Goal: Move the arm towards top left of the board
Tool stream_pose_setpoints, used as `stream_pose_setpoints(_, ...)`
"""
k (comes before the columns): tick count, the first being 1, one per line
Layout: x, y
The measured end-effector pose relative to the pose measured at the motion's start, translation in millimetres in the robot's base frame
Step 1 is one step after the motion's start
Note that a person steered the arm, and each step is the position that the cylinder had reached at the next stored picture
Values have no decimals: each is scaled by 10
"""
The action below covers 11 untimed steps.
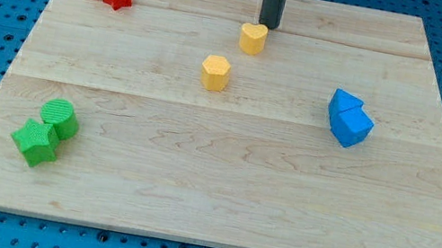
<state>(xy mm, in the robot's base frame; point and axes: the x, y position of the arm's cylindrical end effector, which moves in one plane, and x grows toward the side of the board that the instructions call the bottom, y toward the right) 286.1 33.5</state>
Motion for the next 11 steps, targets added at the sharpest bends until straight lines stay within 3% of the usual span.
stream_pose_setpoints(1,518,-215)
stream_pose_setpoints(9,446,407)
stream_pose_setpoints(11,986,395)
